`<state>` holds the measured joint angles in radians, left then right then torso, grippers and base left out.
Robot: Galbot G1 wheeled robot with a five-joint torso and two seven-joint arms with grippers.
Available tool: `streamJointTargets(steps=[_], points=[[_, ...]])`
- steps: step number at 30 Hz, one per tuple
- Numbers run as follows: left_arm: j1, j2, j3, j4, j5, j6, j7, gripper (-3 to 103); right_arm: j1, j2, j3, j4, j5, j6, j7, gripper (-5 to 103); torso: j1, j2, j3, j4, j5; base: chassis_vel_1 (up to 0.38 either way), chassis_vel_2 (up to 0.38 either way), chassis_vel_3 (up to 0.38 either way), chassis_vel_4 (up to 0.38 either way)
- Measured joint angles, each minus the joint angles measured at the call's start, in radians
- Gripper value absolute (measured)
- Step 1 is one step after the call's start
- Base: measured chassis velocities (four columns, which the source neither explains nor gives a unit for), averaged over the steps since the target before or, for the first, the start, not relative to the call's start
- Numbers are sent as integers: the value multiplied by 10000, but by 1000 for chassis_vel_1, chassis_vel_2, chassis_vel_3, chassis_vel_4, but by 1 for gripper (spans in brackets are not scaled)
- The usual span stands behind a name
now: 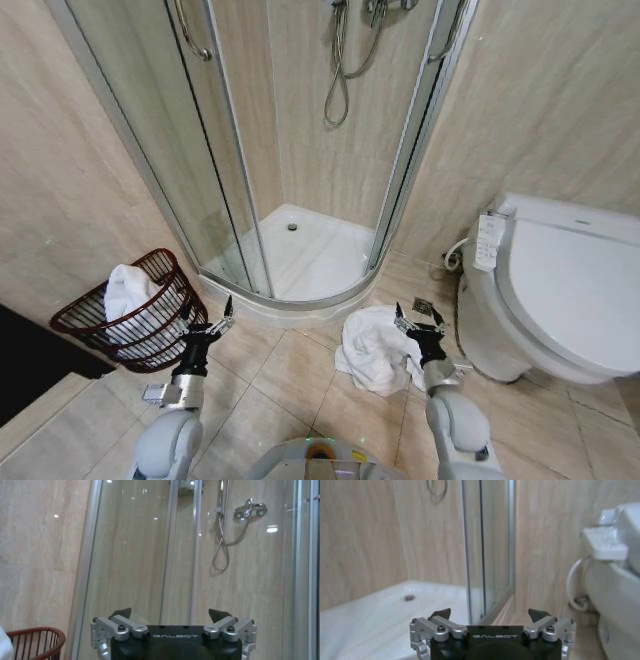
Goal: Discard the used towel into the hamper.
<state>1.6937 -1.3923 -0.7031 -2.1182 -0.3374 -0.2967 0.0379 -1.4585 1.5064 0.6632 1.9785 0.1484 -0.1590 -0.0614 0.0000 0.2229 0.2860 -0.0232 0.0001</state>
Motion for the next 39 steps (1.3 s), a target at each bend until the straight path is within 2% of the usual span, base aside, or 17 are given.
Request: streamJointTargets(steps=[2,5,6,13,22,28,36,39], points=[[7,-4,-3,14,0,-5,-2,100,64,-124,28,-154,66,-91,-117,100,0,0,0,-1,1,0,0,0,0],[97,-1,-20,54,-54,-93,-5,100,271,-619,168,-923,96,-325,-931,100,0,0,0,-1,0,0,0,0,0],[97,-1,-20,54,-54,-93,-5,100,271,-619,168,-923,96,-325,-931,100,0,0,0,-1,0,0,0,0,0],[140,1,-19,88,-222,-238,-5,100,664,-1391,232,-2417,-336,-379,-2412,100,0,0,0,-1,1,0,0,0,0],[109,18,-112,244,-554,-395,-4,100,1036,-2510,-227,-3702,-1021,-346,-3470,100,0,0,0,-1,2,0,0,0,0],[31,173,-315,595,-830,-524,10,100,1423,-3462,-572,-4904,-1774,198,-4777,100,0,0,0,-1,0,0,0,0,0],[-100,257,-413,687,-976,-447,47,100,2152,-4033,-865,-5844,-2446,627,-5395,100,0,0,0,0,1,0,0,0,0],[-139,186,-428,614,-958,-325,58,100,2822,-4182,-1126,-6482,-2883,1081,-5459,100,0,0,0,0,-1,0,0,0,0]])
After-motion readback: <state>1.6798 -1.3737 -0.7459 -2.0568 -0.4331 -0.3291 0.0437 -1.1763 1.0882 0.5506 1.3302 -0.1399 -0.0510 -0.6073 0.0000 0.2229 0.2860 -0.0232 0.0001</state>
